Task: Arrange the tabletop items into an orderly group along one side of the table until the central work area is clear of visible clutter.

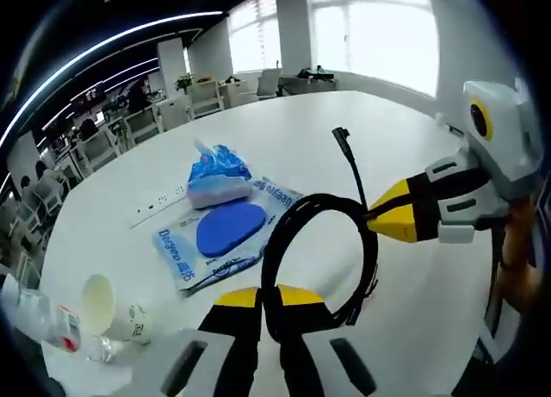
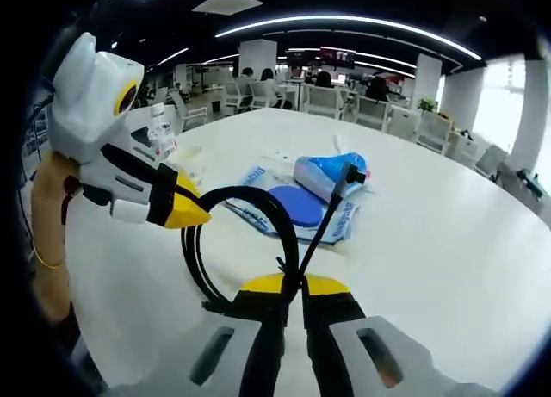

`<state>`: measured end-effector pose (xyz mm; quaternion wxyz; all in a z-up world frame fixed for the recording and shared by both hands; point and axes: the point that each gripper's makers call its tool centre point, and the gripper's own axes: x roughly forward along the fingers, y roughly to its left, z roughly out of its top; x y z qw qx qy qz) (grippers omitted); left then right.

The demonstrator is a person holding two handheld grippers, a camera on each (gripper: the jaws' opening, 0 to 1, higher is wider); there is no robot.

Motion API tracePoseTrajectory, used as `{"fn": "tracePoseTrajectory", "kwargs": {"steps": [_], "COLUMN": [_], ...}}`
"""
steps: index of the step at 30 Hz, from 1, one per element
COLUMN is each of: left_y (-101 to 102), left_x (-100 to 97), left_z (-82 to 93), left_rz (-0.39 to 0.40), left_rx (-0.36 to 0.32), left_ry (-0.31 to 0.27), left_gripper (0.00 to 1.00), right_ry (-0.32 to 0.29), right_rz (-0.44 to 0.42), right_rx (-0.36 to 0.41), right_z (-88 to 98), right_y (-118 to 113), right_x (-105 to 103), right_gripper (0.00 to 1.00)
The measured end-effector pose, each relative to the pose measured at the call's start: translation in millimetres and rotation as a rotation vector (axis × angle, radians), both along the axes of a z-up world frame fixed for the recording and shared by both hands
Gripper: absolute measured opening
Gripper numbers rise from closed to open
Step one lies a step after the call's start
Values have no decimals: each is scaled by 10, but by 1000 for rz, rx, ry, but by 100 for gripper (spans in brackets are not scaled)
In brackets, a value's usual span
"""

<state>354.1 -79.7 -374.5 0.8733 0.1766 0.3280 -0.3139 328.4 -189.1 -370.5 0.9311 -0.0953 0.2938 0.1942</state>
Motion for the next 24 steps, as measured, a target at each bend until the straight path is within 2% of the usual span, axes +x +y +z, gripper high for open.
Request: {"fn": "tracePoseTrajectory", "kwargs": {"steps": [11,24], "left_y": [-14,48], "left_x": [-258,-408], "left_z": [-2,-91], "left_rz": [-9,0], "left_rx": [35,38], "left_ry": [15,70], "left_gripper": [4,4], "right_ry": [21,51], "right_rz": [17,43], "right_rx": [6,9], "right_z": [-54,-121], "right_y": [12,63], "right_x": [-237,-306], "right_gripper": [4,4]}}
